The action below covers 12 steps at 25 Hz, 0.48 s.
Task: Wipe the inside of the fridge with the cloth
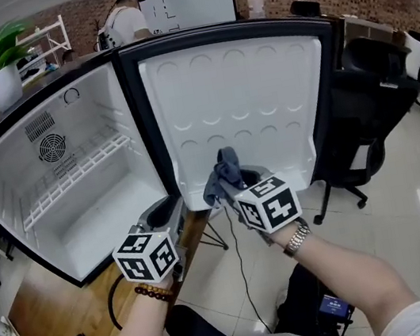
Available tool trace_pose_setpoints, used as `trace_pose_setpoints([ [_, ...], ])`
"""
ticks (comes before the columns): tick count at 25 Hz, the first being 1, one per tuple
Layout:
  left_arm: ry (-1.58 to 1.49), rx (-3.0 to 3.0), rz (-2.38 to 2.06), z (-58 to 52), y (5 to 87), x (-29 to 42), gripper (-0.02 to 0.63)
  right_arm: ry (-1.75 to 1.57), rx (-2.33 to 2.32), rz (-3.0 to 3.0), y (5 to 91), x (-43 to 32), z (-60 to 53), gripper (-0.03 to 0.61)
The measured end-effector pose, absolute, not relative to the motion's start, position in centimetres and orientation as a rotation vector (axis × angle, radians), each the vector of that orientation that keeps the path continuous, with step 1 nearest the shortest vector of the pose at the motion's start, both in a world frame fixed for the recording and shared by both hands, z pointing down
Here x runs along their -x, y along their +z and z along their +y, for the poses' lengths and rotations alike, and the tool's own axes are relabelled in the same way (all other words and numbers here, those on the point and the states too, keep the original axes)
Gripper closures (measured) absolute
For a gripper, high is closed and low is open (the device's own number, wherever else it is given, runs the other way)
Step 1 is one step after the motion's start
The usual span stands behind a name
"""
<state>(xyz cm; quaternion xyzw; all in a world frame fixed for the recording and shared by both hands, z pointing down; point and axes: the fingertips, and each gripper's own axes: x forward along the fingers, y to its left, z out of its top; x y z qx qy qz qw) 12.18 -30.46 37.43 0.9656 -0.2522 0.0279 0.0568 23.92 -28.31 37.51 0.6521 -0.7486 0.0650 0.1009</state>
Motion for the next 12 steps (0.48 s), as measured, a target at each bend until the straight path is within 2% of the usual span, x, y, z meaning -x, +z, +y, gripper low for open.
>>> trace_pose_setpoints([
  [12, 0.150, -2.894, -0.646, -28.3, 39.2, -16.2, 0.525, 0.201, -2.053, -2.097, 37.9, -30.9, -23.6, 0.453],
])
